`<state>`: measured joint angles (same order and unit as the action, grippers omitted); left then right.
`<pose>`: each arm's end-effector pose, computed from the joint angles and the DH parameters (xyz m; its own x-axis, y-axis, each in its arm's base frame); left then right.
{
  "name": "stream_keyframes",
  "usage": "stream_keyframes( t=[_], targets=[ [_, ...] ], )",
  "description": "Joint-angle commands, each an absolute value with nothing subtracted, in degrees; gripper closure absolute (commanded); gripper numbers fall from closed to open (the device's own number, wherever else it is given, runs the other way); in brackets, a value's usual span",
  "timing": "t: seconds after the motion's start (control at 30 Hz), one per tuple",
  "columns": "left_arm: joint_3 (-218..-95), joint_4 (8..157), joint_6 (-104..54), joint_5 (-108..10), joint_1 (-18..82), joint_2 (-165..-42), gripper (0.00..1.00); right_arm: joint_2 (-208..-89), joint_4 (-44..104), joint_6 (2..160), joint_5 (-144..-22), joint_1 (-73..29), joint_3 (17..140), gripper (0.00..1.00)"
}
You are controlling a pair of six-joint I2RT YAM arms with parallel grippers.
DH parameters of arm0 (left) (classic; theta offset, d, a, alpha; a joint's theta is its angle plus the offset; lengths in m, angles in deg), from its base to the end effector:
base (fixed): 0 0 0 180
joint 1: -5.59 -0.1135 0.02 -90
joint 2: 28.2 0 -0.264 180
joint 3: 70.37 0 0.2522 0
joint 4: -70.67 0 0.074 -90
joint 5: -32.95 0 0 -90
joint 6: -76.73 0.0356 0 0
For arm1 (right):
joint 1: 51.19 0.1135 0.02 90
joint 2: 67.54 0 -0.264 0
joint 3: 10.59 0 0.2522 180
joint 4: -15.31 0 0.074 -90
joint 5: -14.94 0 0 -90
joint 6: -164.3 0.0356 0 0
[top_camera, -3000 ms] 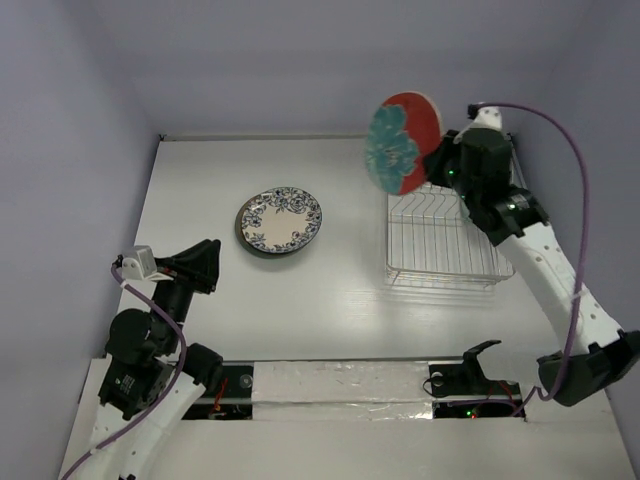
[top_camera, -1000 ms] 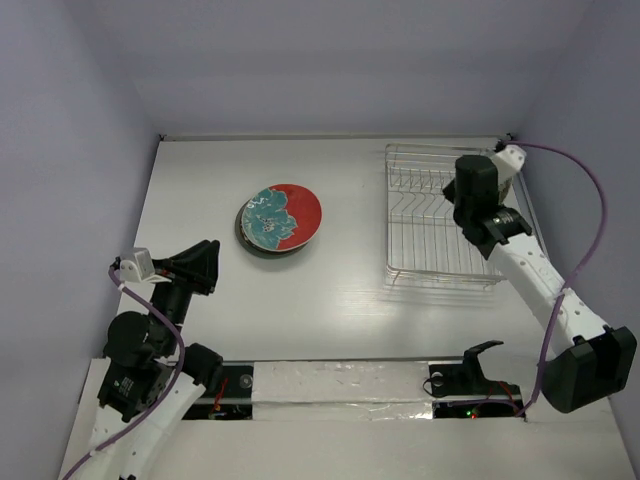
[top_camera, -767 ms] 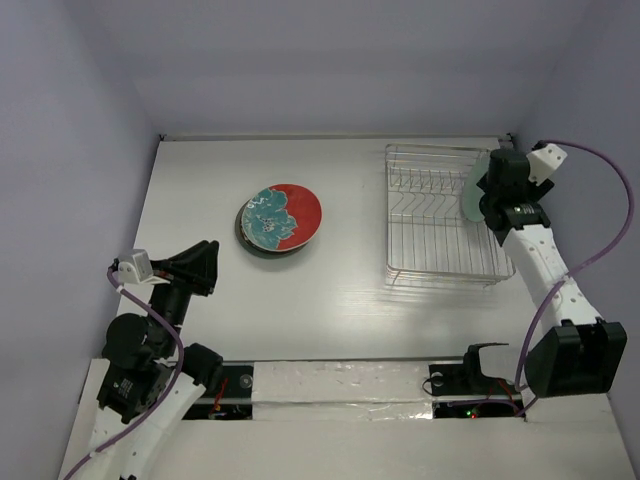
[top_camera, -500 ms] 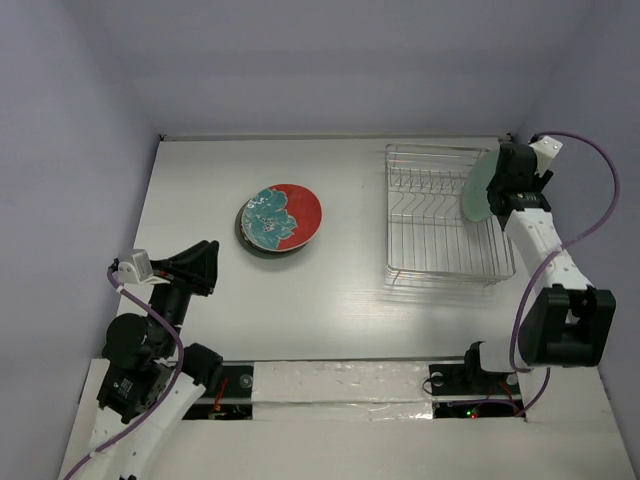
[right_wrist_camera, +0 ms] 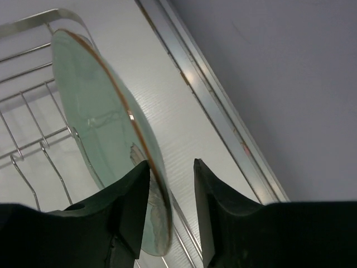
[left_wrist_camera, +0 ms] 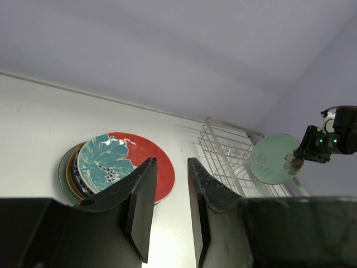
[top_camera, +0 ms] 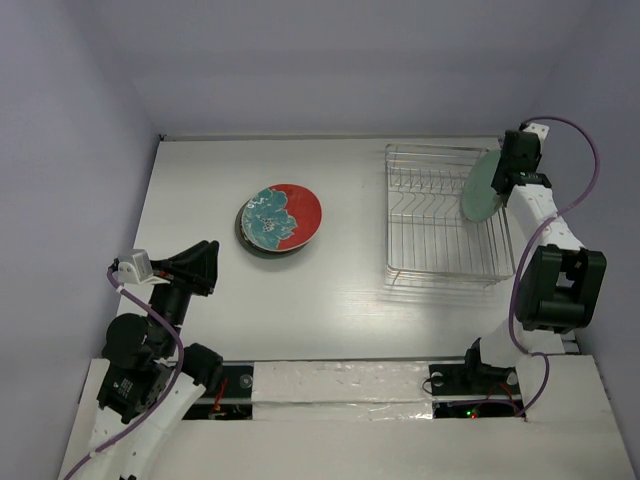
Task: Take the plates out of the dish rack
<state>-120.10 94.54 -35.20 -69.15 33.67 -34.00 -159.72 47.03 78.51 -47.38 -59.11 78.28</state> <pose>0.0399 -0.0128 0.3525 0.1737 -0.5066 -0.8445 0.3788 0.8259 -0.4175 0.3624 -0.0671 0.3022 -0.5304 0.1394 -0.8362 0.5392 0.8167 -0.2058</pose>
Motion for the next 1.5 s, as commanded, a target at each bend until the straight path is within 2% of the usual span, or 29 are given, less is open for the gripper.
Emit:
stream_keyframes(
  t=[0.0,0.07,0.3,0.4,0.53,0.97,1.2,1.33,1.47],
  targets=[
    [-119.9,92.2,-34.9,-68.9,34.0,-34.0,0.74,-161.6,47.8,75.0,-49.4,-59.6,81.8,0.58],
    [-119.9,92.2,-34.8,-68.9,34.0,-34.3,0.74,-162.5,47.9,75.0,-50.6,-59.6,82.3,0.62],
    [-119.8,92.3,-34.9,-68.9,34.0,-34.4,0.74,-162.2,48.2,72.8,-49.8,-59.6,83.9,0.91],
    [-119.8,92.3,-34.8,-68.9,34.0,-34.4,0.74,-161.6,49.5,71.3,-47.1,-59.6,84.7,1.00],
    [-119.8,92.1,-34.9,-68.9,34.0,-34.6,0.74,-159.2,50.0,68.6,-45.1,-57.9,86.7,1.00],
    [-119.7,92.2,-35.0,-68.9,34.0,-35.1,0.74,-154.4,42.4,59.5,-26.1,-47.2,92.7,1.00],
    [-119.7,92.2,-34.9,-68.9,34.0,-35.1,0.74,-149.5,42.7,64.2,-23.0,-43.9,97.5,1.00],
    [-119.7,92.1,-34.9,-68.9,34.0,-35.4,0.73,-147.3,49.2,78.5,-29.8,-41.7,101.5,1.00],
    [-119.7,92.1,-35.0,-68.9,34.0,-35.8,0.73,-143.2,48.8,93.2,-50.3,-38.4,98.7,1.00]
  ],
)
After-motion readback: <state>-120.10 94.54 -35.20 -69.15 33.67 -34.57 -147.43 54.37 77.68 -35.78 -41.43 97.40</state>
